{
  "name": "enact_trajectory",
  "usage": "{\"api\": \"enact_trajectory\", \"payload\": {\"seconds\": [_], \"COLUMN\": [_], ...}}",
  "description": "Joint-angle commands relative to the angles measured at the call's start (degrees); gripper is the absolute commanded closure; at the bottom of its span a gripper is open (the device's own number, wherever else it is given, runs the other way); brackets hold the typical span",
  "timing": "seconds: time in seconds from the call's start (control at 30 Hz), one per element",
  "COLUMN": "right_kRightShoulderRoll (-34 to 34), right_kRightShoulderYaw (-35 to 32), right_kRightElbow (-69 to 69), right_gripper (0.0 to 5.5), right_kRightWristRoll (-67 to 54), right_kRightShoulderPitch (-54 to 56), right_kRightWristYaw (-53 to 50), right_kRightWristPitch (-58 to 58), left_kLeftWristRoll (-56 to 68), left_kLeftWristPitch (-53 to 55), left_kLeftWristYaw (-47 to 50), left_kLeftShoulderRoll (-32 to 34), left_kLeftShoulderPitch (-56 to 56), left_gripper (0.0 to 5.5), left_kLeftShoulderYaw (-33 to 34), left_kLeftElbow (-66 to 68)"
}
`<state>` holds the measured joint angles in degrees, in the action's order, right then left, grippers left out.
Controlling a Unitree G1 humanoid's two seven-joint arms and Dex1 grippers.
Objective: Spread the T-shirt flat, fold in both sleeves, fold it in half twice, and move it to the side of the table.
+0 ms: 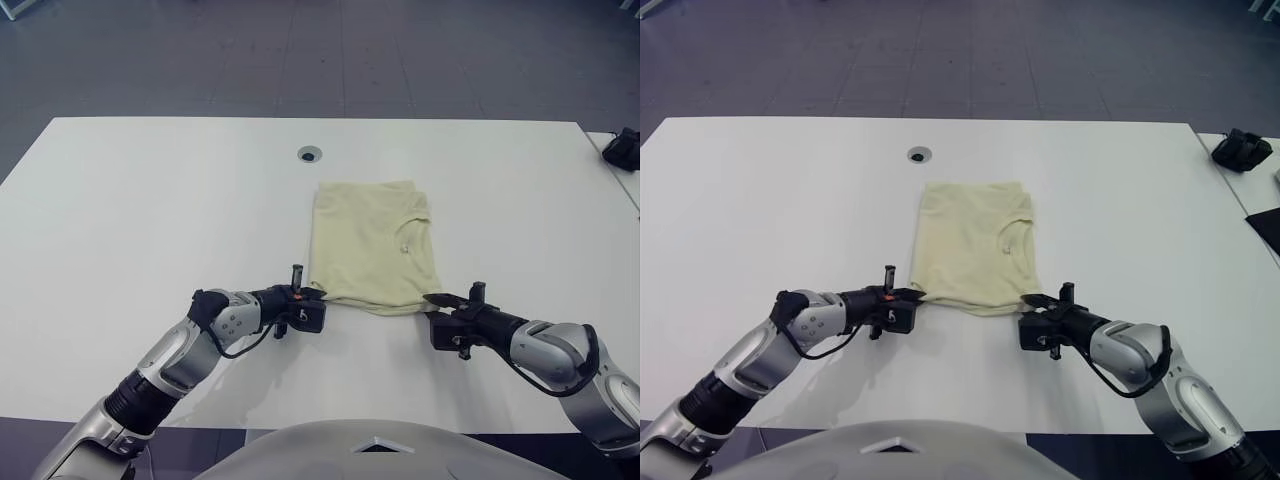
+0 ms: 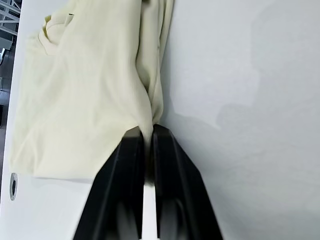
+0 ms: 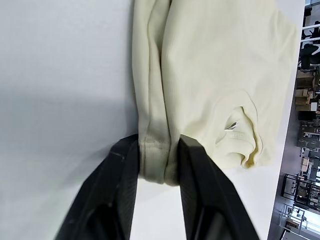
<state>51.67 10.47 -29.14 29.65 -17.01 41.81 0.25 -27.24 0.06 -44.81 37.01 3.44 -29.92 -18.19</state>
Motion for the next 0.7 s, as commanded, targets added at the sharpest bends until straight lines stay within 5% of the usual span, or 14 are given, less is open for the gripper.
{"api": "enact_trajectory", "payload": {"seconds": [0.03,0.7], "right_kRightShoulderRoll": [-0.6,5.9], "right_kRightShoulderYaw": [0.2,-6.8], "right_kRightElbow": [1.4,-9.0], "right_gripper": [5.09,5.35], "right_kRightWristRoll": [-1.7,-32.2], "right_kRightShoulderPitch": [3.3,-3.5], "right_kRightWristYaw": [1.6,21.7], "right_kRightWristPitch": [-0.7,14.2], "left_kLeftWristRoll": [0.9,33.3], "left_kLeftWristPitch": [2.2,29.5], "left_kLeftWristYaw": [-4.3,-25.6], "left_kLeftShoulderRoll": [3.3,14.5], "left_kLeftShoulderPitch": [-3.5,-8.2], "left_gripper": [5.42,5.42], "left_kLeftShoulderYaw": [0.0,11.7], "left_kLeftElbow": [0.4,-18.3]}}
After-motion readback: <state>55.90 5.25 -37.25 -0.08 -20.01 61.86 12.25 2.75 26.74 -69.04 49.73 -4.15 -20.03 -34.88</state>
